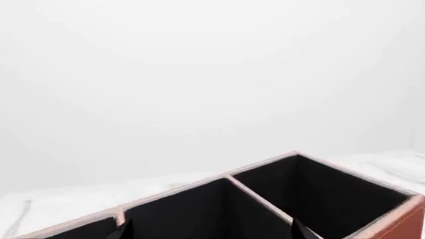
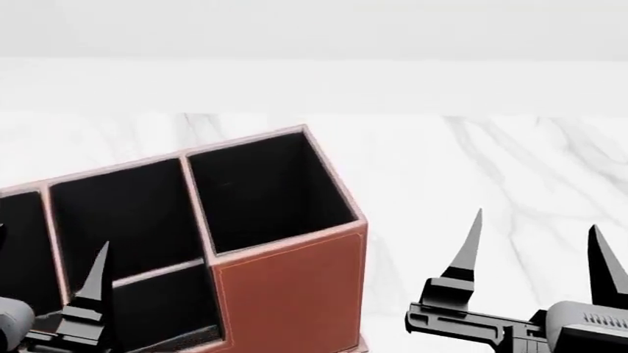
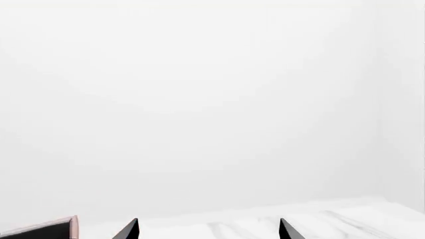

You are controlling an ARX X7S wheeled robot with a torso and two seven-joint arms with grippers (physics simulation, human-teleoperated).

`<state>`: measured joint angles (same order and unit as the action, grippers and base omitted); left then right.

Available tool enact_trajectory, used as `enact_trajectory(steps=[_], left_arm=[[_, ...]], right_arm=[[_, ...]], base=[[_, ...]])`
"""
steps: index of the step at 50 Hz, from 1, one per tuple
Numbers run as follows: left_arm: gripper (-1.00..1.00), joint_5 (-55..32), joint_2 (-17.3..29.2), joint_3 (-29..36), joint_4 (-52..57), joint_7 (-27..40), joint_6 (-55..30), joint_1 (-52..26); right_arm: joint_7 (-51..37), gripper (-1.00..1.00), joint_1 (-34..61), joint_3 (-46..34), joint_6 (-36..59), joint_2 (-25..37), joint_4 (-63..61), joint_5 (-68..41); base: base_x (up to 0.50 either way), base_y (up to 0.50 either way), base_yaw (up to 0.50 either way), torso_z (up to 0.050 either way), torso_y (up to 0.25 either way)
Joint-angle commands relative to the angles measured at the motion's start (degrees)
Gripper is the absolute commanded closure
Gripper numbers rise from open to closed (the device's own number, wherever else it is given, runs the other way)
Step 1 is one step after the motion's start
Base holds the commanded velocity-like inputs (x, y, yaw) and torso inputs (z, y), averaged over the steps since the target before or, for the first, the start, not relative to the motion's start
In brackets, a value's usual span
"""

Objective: Pick up the book and place it in the front compartment of the caddy.

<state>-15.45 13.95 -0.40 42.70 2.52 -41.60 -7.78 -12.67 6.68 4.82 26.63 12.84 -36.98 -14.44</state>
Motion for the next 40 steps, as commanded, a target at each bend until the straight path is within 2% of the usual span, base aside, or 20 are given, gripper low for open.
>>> enact_trajectory(steps=[1, 2, 4, 6, 8, 12, 40], left_arm=[[-1.00, 0.70, -0.63, -0.66, -0.02, -1.44, 0.57, 0.17], [-1.00, 0.71, -0.61, -0.60, -0.03, -1.39, 0.58, 0.17], [-1.00, 0.93, -0.53, -0.24, -0.22, -1.31, 0.82, 0.20], [-1.00, 0.98, -0.43, -0.05, -0.32, -1.28, 0.88, 0.15], [-1.00, 0.99, -0.37, 0.05, -0.42, -1.22, 0.91, 0.08], [-1.00, 0.97, -0.23, 0.17, -0.62, -1.21, 1.30, 0.26], [-1.00, 0.12, 0.44, 0.34, -0.91, -0.69, 2.12, 0.87]], right_arm=[[-0.25, -1.00, 0.35, 0.95, -0.53, -0.69, 0.82, 1.60], [-0.30, -1.00, -0.05, 1.02, -2.27, -1.02, 1.50, 1.92], [-1.49, -1.00, 1.01, 1.35, 0.36, -1.12, 1.85, 1.79], [0.27, -1.00, -0.49, 1.76, -5.10, -1.56, 2.74, 0.99], [-0.16, -1.00, -0.02, 1.76, -2.92, -1.14, 1.80, 0.59], [0.01, -1.00, -0.86, 2.17, -4.92, -1.18, 2.25, 0.35], [-1.28, -1.00, -1.76, 1.65, -6.81, 0.32, 1.96, -0.18]], base=[[0.50, 0.00, 0.00, 0.000, 0.000], [0.50, 0.00, 0.00, 0.000, 0.000], [0.47, 0.00, 0.00, 0.000, 0.000], [0.00, 0.00, 0.00, 0.000, 0.005], [0.00, 0.00, 0.00, 0.000, 0.005], [0.00, 0.00, 0.08, 0.000, 0.000], [0.00, 0.00, 0.50, 0.000, 0.000]])
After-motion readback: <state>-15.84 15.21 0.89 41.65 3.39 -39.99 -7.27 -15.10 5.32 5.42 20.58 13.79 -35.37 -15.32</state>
